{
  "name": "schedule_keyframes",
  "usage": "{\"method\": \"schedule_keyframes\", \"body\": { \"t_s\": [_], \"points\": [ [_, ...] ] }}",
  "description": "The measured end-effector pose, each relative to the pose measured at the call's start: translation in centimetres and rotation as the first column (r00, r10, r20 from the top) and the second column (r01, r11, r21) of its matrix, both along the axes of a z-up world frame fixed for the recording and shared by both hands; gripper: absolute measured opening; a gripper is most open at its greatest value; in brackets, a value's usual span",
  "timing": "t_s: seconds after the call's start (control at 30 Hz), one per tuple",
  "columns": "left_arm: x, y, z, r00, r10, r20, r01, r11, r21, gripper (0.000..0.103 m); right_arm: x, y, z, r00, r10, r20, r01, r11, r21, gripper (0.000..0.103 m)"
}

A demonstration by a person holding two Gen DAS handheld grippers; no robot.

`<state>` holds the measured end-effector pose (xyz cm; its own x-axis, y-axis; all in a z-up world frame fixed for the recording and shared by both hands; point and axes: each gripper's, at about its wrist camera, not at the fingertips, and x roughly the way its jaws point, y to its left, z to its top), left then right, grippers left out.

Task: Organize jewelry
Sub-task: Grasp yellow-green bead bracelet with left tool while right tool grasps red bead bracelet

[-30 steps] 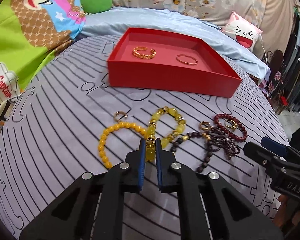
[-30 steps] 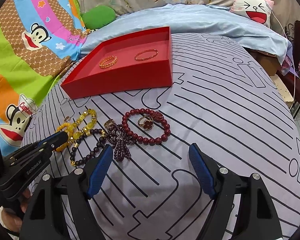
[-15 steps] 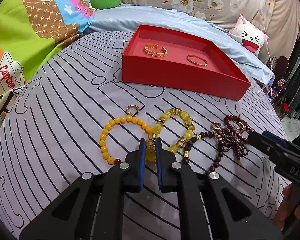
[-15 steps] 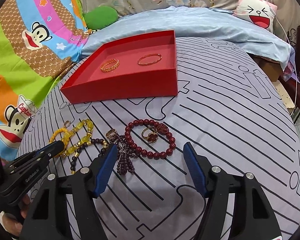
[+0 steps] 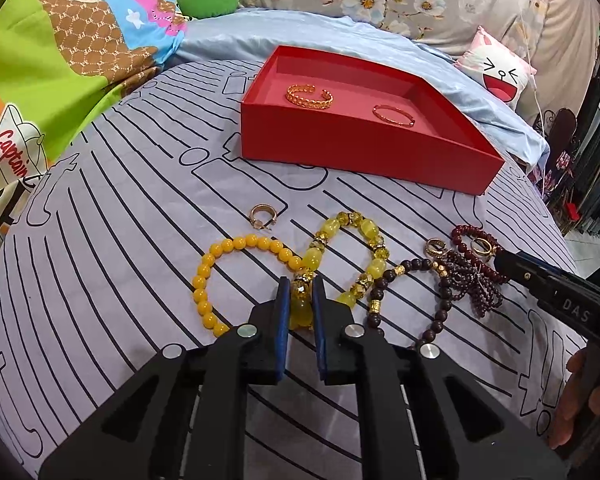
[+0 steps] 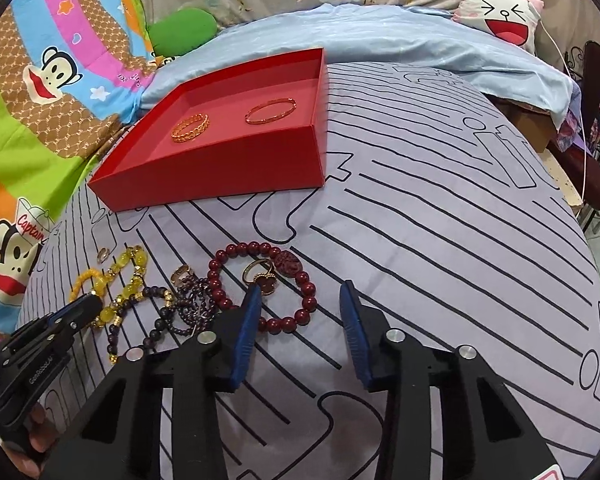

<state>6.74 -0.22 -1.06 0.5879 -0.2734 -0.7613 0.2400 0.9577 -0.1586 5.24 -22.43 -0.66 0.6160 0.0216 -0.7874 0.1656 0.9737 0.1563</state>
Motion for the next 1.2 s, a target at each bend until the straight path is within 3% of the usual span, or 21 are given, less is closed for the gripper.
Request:
{"method": "schedule_keyframes", "body": {
  "t_s": [0.27, 0.47, 0.83, 1.0, 1.07, 1.13, 1.2],
  "points": [
    [0.0, -0.1, 0.0, 1.000, 0.000, 0.000, 0.000, 1.000, 0.002, 0.011, -0.1, -0.3, -0.2, 1.000, -0.019, -0.002, 0.019, 0.999, -0.049, 0.009],
    [0.2, 0.2, 0.7, 1.000, 0.001, -0.013, -0.001, 1.000, -0.024, 0.010, -0.6, -0.5, 0.9, 1.000, -0.021, 0.020, 0.021, 1.000, -0.018, 0.008],
    [-0.1, -0.3, 6.7, 0.994, -0.062, 0.086, 0.067, 0.996, -0.053, 0.009, -1.6, -0.1, 6.4, 0.992, 0.019, 0.124, -0.018, 1.000, -0.004, 0.008],
    [0.2, -0.3, 8.7, 0.990, -0.069, 0.124, 0.073, 0.997, -0.034, 0.009, -2.3, -0.6, 7.4, 0.989, 0.009, 0.148, -0.009, 1.000, -0.002, 0.008],
    [0.3, -0.3, 8.2, 0.990, -0.088, 0.111, 0.092, 0.995, -0.031, 0.014, -2.7, -0.8, 7.1, 0.990, 0.006, 0.143, -0.007, 1.000, 0.005, 0.008],
    [0.5, -0.6, 6.8, 0.991, -0.095, 0.091, 0.096, 0.995, -0.010, 0.031, -2.8, -0.8, 6.6, 0.991, 0.007, 0.133, -0.009, 1.000, 0.014, 0.008],
    [1.0, -1.2, 5.0, 0.991, -0.116, 0.062, 0.116, 0.993, 0.018, 0.033, -2.9, -0.7, 6.1, 0.993, 0.010, 0.119, -0.013, 1.000, 0.022, 0.008]
  ]
}}
